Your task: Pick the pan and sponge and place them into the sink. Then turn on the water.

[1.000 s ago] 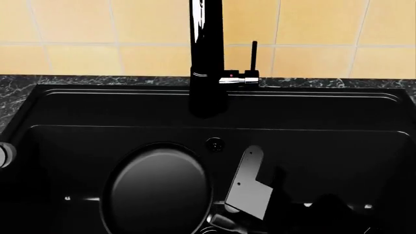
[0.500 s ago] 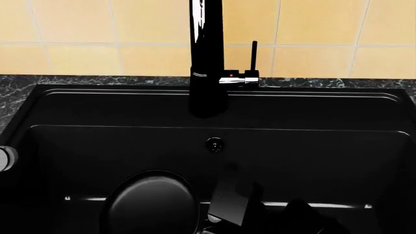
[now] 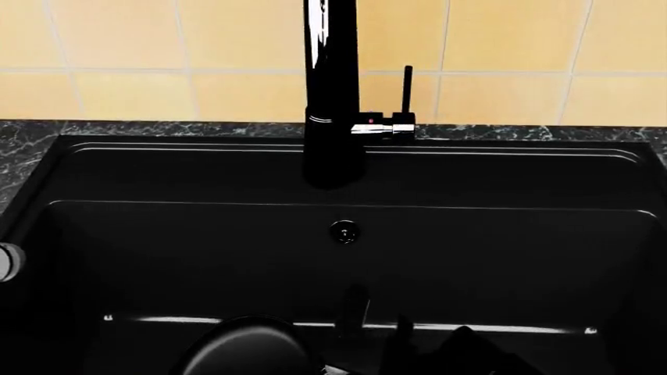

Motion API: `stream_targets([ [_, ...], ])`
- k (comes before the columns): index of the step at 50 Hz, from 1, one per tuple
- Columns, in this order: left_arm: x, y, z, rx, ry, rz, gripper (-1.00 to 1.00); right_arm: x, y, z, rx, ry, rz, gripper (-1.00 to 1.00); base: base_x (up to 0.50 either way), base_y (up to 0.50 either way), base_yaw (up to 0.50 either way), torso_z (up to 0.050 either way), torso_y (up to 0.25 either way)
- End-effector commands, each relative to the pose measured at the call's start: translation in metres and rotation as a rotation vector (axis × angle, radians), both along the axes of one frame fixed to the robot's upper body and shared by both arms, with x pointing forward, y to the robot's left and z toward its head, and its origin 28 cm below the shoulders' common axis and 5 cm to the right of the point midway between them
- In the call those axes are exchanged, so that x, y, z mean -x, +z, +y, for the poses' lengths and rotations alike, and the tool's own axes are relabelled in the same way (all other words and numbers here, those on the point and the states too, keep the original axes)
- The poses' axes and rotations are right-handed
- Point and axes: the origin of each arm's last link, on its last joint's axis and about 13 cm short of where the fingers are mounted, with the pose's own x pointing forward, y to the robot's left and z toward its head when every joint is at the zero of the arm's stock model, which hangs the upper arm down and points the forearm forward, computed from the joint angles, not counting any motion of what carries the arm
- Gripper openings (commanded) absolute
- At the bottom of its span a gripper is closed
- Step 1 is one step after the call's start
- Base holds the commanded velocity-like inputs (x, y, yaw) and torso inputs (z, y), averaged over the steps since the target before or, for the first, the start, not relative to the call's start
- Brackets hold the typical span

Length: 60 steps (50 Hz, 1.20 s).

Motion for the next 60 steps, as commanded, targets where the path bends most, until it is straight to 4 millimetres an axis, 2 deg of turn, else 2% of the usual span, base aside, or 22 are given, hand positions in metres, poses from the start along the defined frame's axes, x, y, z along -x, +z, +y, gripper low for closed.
stream_targets([
  [1,-0.003,-0.004,-0.001,0.024,-0.04,-0.001,1.0,-0.008,0.011,0.01,-0.119,-0.028,-0.017,-1.0,0.0,0.0,0.0,0.0,0.0],
  [10,-0.003,-0.006,0.0,0.019,-0.04,0.007,1.0,-0.008,0.012,0.011,-0.123,-0.043,-0.011,-1.0,0.0,0.0,0.0,0.001,0.001],
  [11,-0.005,-0.006,-0.002,0.018,-0.04,0.007,1.0,-0.008,0.012,0.011,-0.124,-0.044,-0.009,1.0,0.0,0.0,0.0,0.0,0.0],
  [38,-0.006,0.0,-0.004,0.006,-0.048,-0.001,1.0,-0.008,0.011,0.011,-0.152,-0.058,-0.025,1.0,0.0,0.0,0.0,0.0,0.0],
  [46,-0.005,0.002,-0.003,0.002,-0.05,-0.004,1.0,-0.007,0.011,0.011,-0.205,-0.088,-0.175,1.0,0.0,0.0,0.0,0.0,0.0],
  [47,-0.005,0.002,-0.001,0.001,-0.048,-0.002,1.0,-0.009,0.015,0.009,-0.22,-0.094,-0.208,1.0,0.0,0.0,0.0,0.0,0.0],
  [48,-0.005,0.002,-0.001,0.001,-0.047,-0.002,1.0,-0.006,0.026,-0.034,-0.184,-0.186,-0.165,1.0,0.0,0.0,0.0,0.0,0.0],
  [49,-0.006,0.001,-0.001,0.001,-0.045,0.0,1.0,0.002,0.034,-0.059,-0.163,-0.271,-0.139,1.0,0.0,0.0,0.0,0.0,0.0],
  [51,-0.007,0.001,-0.003,-0.001,-0.044,0.001,1.0,0.005,0.056,-0.04,-0.168,-0.263,-0.128,1.0,0.0,0.0,0.0,0.0,0.0],
  [53,-0.008,0.001,-0.004,-0.001,-0.045,0.001,1.0,0.01,0.093,-0.008,-0.245,-0.11,-0.271,1.0,0.0,0.0,0.0,0.0,0.0],
  [60,-0.007,0.0,-0.003,0.0,-0.046,0.003,1.0,0.018,0.104,-0.011,-0.283,-0.148,-0.339,1.0,0.0,0.0,0.0,0.0,0.0],
])
